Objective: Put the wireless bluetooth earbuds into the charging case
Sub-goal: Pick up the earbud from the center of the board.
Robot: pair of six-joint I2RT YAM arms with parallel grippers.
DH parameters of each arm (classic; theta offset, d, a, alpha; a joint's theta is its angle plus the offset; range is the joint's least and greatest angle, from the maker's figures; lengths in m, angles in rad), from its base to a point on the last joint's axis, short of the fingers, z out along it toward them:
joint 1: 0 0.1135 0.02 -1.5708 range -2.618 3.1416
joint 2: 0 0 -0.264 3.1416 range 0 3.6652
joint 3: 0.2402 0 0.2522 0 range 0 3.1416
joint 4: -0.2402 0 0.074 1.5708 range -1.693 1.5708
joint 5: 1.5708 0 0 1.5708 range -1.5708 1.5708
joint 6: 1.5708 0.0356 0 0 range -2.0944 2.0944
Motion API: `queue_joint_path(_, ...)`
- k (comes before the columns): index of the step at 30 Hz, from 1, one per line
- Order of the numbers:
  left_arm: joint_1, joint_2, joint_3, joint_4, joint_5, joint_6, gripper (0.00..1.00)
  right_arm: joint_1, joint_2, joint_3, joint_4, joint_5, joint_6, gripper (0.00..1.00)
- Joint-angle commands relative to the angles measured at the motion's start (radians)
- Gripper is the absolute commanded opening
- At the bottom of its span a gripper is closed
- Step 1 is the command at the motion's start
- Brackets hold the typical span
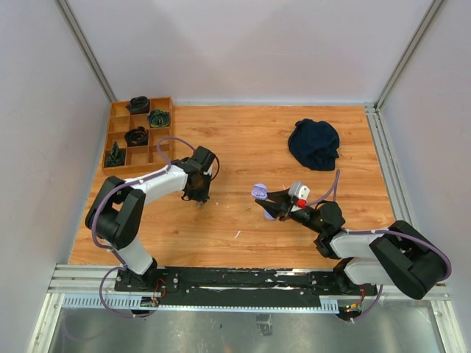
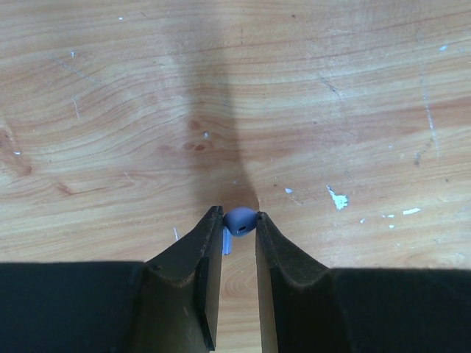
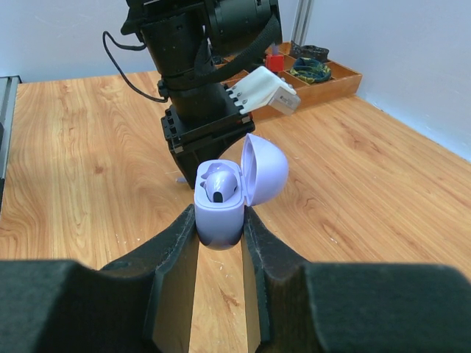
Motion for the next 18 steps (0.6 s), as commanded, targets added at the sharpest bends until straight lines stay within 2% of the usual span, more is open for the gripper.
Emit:
queue_joint_path(1,0.002,-0.086,-0.025,0.047,0.025,-0.025,0.21,-0.020,-0.011,0.002,0.052,-0.020,0.006,0.05)
queue_joint_path(8,-0.016,-0.214,-0.070,0.128,0.035,-0.071,0.21,-0.020,-0.015,0.009,0.052,-0.023,0.021,0.05)
queue_joint_path(18,-0.127,-0.452,-0.155,0.336,0.026,-0.129,0.21,-0.019,0.001,0.020,0.068,-0.034,0.066,0.05)
